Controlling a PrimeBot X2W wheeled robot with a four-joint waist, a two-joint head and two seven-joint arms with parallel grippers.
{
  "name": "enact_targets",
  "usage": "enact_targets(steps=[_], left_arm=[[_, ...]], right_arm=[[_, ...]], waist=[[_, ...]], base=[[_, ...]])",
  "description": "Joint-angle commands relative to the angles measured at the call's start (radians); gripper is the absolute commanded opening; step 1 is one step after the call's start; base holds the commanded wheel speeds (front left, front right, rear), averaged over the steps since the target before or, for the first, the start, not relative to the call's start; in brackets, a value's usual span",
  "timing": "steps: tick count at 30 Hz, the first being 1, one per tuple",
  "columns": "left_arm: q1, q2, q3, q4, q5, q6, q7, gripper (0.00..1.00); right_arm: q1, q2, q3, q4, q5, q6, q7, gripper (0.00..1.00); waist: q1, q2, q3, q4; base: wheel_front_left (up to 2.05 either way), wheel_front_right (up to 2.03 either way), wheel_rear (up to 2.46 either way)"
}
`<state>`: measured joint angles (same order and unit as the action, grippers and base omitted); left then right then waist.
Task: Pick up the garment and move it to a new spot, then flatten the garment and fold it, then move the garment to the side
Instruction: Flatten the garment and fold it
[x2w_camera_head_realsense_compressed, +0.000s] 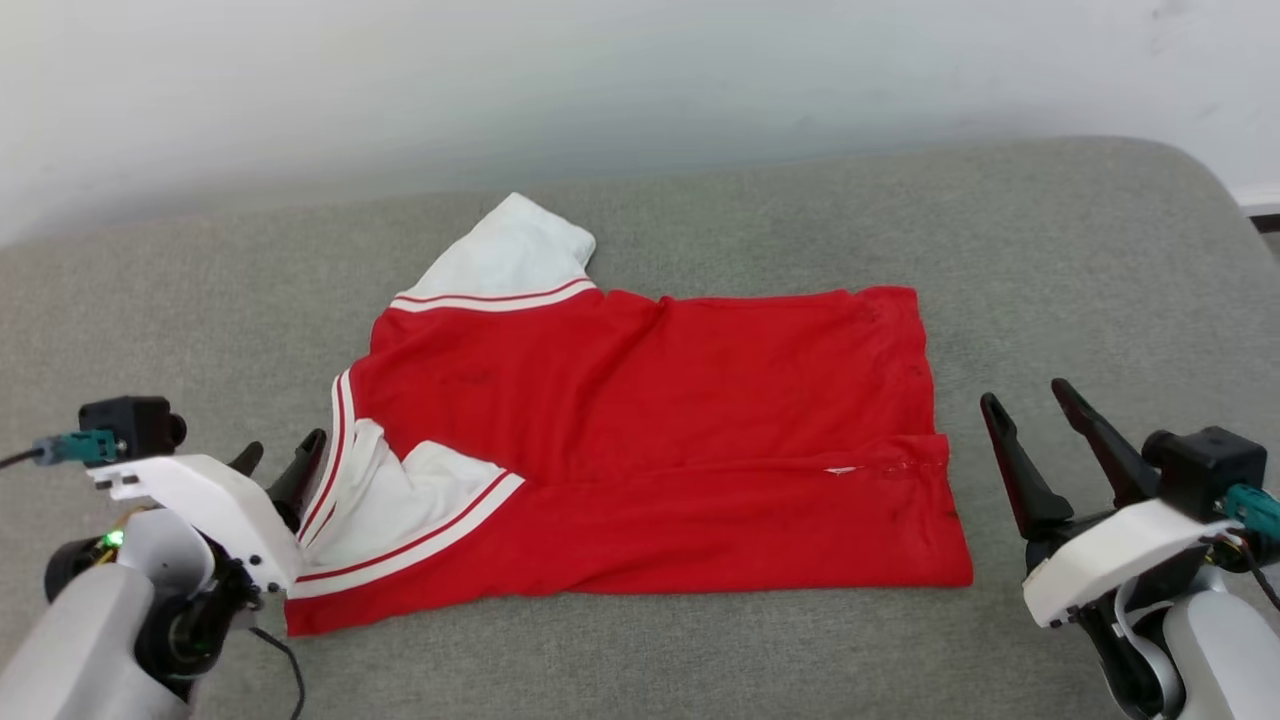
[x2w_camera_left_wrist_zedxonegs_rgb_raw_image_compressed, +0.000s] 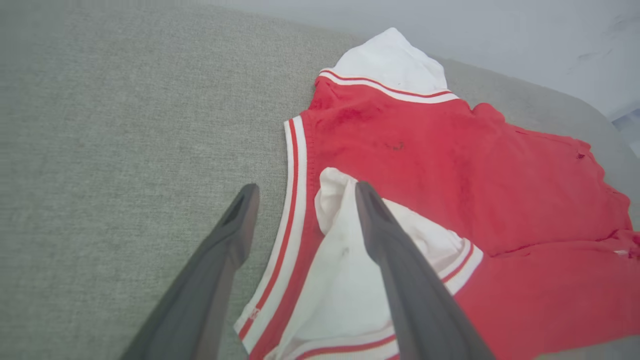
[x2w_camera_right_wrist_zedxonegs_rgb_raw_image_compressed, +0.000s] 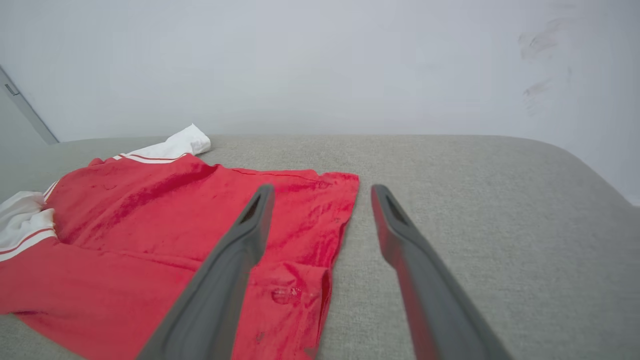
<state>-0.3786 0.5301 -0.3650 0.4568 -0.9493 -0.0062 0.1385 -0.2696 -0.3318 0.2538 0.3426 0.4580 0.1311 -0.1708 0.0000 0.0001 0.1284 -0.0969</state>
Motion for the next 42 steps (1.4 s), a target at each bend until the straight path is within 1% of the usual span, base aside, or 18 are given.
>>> enact_targets(steps=[1, 6, 7, 8, 9, 11, 14, 15, 18, 22, 23, 25, 26, 28, 32, 35, 38, 42], left_arm=[[0.012, 0.034, -0.003, -0.039, -0.008, 0.005, 0.052, 1.0], [0.033, 0.146, -0.037, -0.147, -0.037, -0.004, 0.259, 1.0], [0.036, 0.167, -0.036, -0.165, -0.046, 0.001, 0.297, 1.0], [0.04, 0.191, -0.038, -0.184, -0.057, 0.007, 0.34, 1.0], [0.073, 0.241, -0.043, -0.225, -0.108, 0.037, 0.47, 1.0], [0.088, 0.263, -0.037, -0.251, -0.136, 0.064, 0.526, 1.0], [0.119, 0.272, -0.032, -0.269, -0.167, 0.098, 0.569, 1.0], [0.137, 0.261, -0.027, -0.271, -0.189, 0.115, 0.579, 1.0], [0.148, 0.251, -0.029, -0.262, -0.2, 0.121, 0.579, 1.0], [0.157, 0.205, -0.04, -0.221, -0.218, 0.125, 0.575, 1.0], [0.158, 0.192, -0.044, -0.208, -0.222, 0.122, 0.571, 0.7], [0.159, 0.158, -0.049, -0.186, -0.23, 0.11, 0.557, 0.03], [0.159, 0.146, -0.055, -0.175, -0.23, 0.103, 0.551, 0.0], [0.158, 0.126, -0.058, -0.16, -0.223, 0.091, 0.528, 0.0], [0.137, 0.119, -0.058, -0.146, -0.191, 0.067, 0.469, 0.0], [0.114, 0.121, -0.047, -0.164, -0.164, 0.054, 0.417, 0.0], [0.104, 0.128, -0.035, -0.203, -0.137, 0.054, 0.366, 0.0], [0.099, 0.133, -0.037, -0.271, -0.1, 0.064, 0.324, 0.0]], right_arm=[[0.033, 0.02, -0.032, -0.034, -0.039, -0.001, -0.012, 1.0], [0.104, 0.065, -0.107, -0.14, -0.114, -0.001, 0.016, 1.0], [0.117, 0.074, -0.115, -0.161, -0.12, -0.001, 0.024, 1.0], [0.129, 0.081, -0.126, -0.183, -0.131, -0.001, 0.032, 1.0], [0.16, 0.104, -0.146, -0.241, -0.155, -0.001, 0.062, 1.0], [0.171, 0.116, -0.157, -0.27, -0.162, -0.001, 0.08, 1.0], [0.179, 0.131, -0.164, -0.304, -0.172, -0.001, 0.096, 1.0], [0.174, 0.136, -0.164, -0.324, -0.173, -0.001, 0.103, 1.0], [0.167, 0.141, -0.165, -0.338, -0.175, -0.001, 0.106, 1.0], [0.154, 0.143, -0.167, -0.356, -0.17, -0.001, 0.119, 1.0], [0.154, 0.141, -0.169, -0.361, -0.167, -0.001, 0.124, 1.0], [0.155, 0.135, -0.176, -0.364, -0.155, -0.001, 0.139, 1.0], [0.156, 0.131, -0.181, -0.368, -0.147, -0.001, 0.149, 1.0], [0.161, 0.119, -0.188, -0.37, -0.118, -0.001, 0.182, 1.0], [0.163, 0.075, -0.208, -0.359, -0.041, -0.001, 0.297, 1.0], [0.156, 0.026, -0.224, -0.334, 0.021, -0.001, 0.433, 1.0], [0.149, -0.023, -0.226, -0.304, 0.08, -0.001, 0.602, 1.0], [0.144, -0.049, -0.212, -0.282, 0.149, -0.001, 0.789, 1.0]], waist=[[0.0, -0.0001, -0.03, -0.017], [0.0, -0.0001, -0.044, -0.028], [0.0, -0.0001, -0.044, -0.031], [0.0, -0.0001, -0.042, -0.035], [0.0, -0.0001, -0.031, -0.049], [0.0, -0.0001, -0.016, -0.058], [0.0, -0.0001, 0.009, -0.072], [0.0, -0.0001, 0.032, -0.083], [0.0, -0.0001, 0.052, -0.09], [0.0, -0.0001, 0.085, -0.097], [0.0, -0.0001, 0.089, -0.098], [0.0, -0.0001, 0.097, -0.096], [0.0, -0.0001, 0.098, -0.094], [0.0, -0.0001, 0.098, -0.087], [0.0, -0.0001, 0.09, -0.066], [0.0, -0.0001, 0.08, -0.048], [0.0, -0.0001, 0.071, -0.027], [0.0, -0.0001, 0.076, 0.009]], base=[[0.0, 0.0, 0.0], [0.0, 0.0, 0.0], [0.0, 0.0, 0.0], [0.0, 0.0, 0.0], [0.0, 0.0, 0.0], [0.0, 0.0, 0.0], [0.0, 0.0, 0.0], [0.0, 0.0, 0.0], [0.0, 0.0, 0.0], [0.0, 0.0, 0.0], [0.0, 0.0, 0.0], [0.0, 0.0, 0.0], [0.0, 0.0, 0.0], [0.0, 0.0, 0.0], [0.0, 0.0, 0.0], [0.0, 0.0, 0.0], [0.0, 0.0, 0.0], [0.0, 0.0, 0.0]])
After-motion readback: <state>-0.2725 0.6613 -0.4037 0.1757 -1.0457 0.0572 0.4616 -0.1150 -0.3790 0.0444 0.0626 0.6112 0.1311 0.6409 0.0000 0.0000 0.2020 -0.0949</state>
